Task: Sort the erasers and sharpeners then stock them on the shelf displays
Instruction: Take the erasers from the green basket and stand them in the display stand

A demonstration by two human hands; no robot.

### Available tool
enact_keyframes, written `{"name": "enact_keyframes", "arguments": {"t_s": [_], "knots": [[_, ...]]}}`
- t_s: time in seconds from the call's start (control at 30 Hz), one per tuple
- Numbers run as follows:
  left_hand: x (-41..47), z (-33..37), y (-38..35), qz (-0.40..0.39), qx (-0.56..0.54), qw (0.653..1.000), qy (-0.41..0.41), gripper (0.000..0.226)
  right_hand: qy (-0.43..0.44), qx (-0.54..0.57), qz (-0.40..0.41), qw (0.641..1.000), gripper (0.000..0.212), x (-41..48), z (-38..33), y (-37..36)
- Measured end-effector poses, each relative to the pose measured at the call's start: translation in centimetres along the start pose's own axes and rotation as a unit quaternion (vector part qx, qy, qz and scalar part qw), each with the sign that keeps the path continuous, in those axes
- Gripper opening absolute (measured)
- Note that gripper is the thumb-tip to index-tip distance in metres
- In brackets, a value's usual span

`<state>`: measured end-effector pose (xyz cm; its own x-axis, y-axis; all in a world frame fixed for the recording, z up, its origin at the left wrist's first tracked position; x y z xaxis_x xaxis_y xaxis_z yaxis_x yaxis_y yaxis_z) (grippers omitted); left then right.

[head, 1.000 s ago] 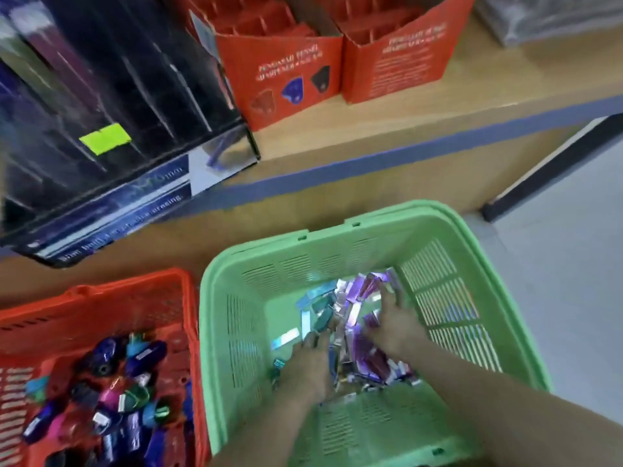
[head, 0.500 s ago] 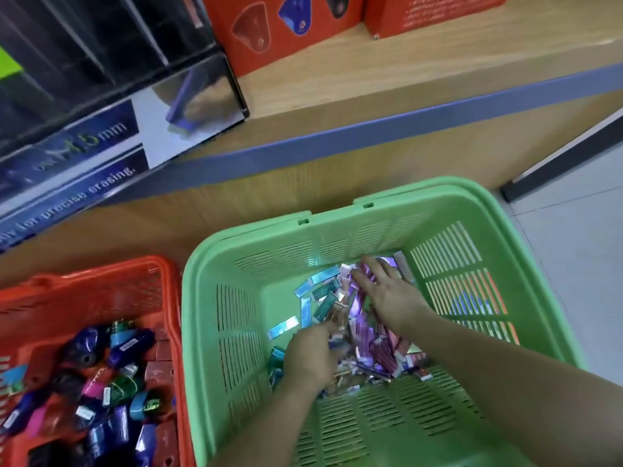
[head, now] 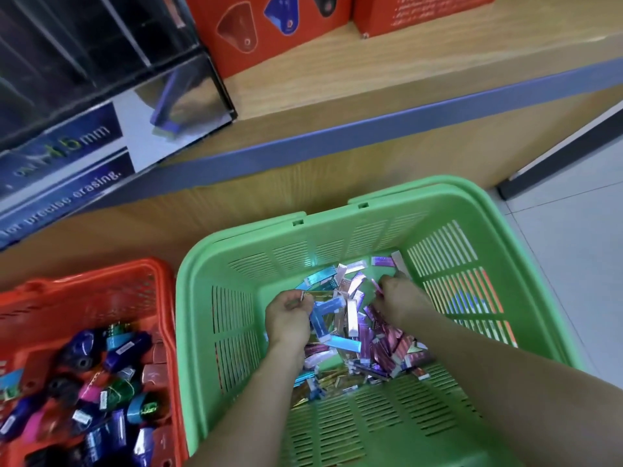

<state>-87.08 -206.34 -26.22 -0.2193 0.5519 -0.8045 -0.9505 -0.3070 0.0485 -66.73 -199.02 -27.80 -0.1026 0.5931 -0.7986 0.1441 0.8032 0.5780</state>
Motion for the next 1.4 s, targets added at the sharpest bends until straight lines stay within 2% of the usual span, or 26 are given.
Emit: {"name": "enact_keyframes", "arguments": {"t_s": [0.07, 0.1, 0.17, 0.2, 0.27, 0.33, 0.43, 0.53, 0.7, 0.83, 0.97, 1.03, 1.13, 1.23, 1.3, 1.4], "knots": [[-0.2, 1.1, -0.3, -0.009, -0.019, 1.0, -0.008, 0.01, 0.024, 0.139, -0.041, 0.989, 0.029, -0.4, -0.4, 0.9], [-0.3, 1.7, -0.5, -0.014, -0.017, 1.0, -0.013, 0.012, 0.031, 0.249, -0.078, 0.965, 0.032, -0.9, -0.7, 1.1], [-0.9, 2.5, -1.0, -0.044, -0.009, 0.999, -0.004, 0.01, 0.031, 0.475, -0.167, 0.863, 0.028, -2.5, -2.0, 1.2], [-1.5, 3.0, -1.3, -0.068, -0.009, 0.998, 0.004, 0.007, 0.032, 0.548, -0.204, 0.811, 0.02, -3.6, -2.8, 1.3], [-2.9, 3.7, -1.9, -0.118, -0.016, 0.993, 0.019, 0.016, 0.038, 0.618, -0.228, 0.752, 0.003, -5.6, -4.1, 2.1], [-4.5, 4.6, -1.9, -0.157, 0.004, 0.987, 0.011, 0.019, 0.054, 0.64, -0.239, 0.728, 0.002, -7.3, -5.2, 2.7], [-7.4, 6.2, -1.7, -0.181, 0.091, 0.978, -0.039, 0.018, 0.078, 0.611, -0.266, 0.742, 0.015, -10.3, -7.1, 3.3], [-10.3, 8.4, -1.4, -0.158, 0.175, 0.965, -0.117, 0.019, 0.098, 0.594, -0.26, 0.755, 0.03, -13.2, -8.9, 4.3], [-15.4, 13.5, 0.6, -0.011, 0.204, 0.937, -0.284, 0.007, 0.141, 0.606, -0.25, 0.742, 0.035, -18.4, -12.6, 6.7], [-19.7, 16.3, 2.1, 0.059, 0.22, 0.911, -0.344, 0.008, 0.181, 0.599, -0.209, 0.751, 0.034, -22.7, -14.6, 9.3], [-23.4, 18.4, 2.2, 0.085, 0.226, 0.894, -0.378, 0.006, 0.225, 0.602, -0.18, 0.745, 0.049, -26.1, -15.4, 11.2], [-24.4, 19.3, 2.1, 0.074, 0.211, 0.894, -0.388, 0.009, 0.244, 0.596, -0.165, 0.747, 0.044, -27.3, -15.6, 11.9], [-25.4, 20.3, 2.6, 0.033, 0.147, 0.917, -0.37, 0.013, 0.256, 0.561, -0.129, 0.776, 0.032, -28.5, -15.7, 13.3], [-26.2, 20.8, 2.7, -0.07, 0.058, 0.941, -0.326, 0.009, 0.28, 0.524, -0.105, 0.797, 0.024, -29.3, -15.9, 15.3], [-27.0, 21.2, 3.1, -0.137, 0.007, 0.942, -0.307, 0.007, 0.298, 0.508, -0.096, 0.802, 0.015, -30.0, -15.9, 16.5], [-28.3, 22.3, 4.7, -0.138, -0.014, 0.938, -0.319, 0.021, 0.333, 0.478, -0.099, 0.807, 0.019, -31.0, -16.7, 17.6]]}}
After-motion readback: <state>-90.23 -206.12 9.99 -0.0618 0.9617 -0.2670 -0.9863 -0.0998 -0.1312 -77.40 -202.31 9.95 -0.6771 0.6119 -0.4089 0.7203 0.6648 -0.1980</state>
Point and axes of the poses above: each hand's wrist, its own x-axis towards the middle knuckle, its own y-axis out of the back of the hand, z = x × y, the point moved 7 cm from there along x, towards the middle knuckle, and after that the axes turned 12 degrees about -z, right-handed, at the moved point
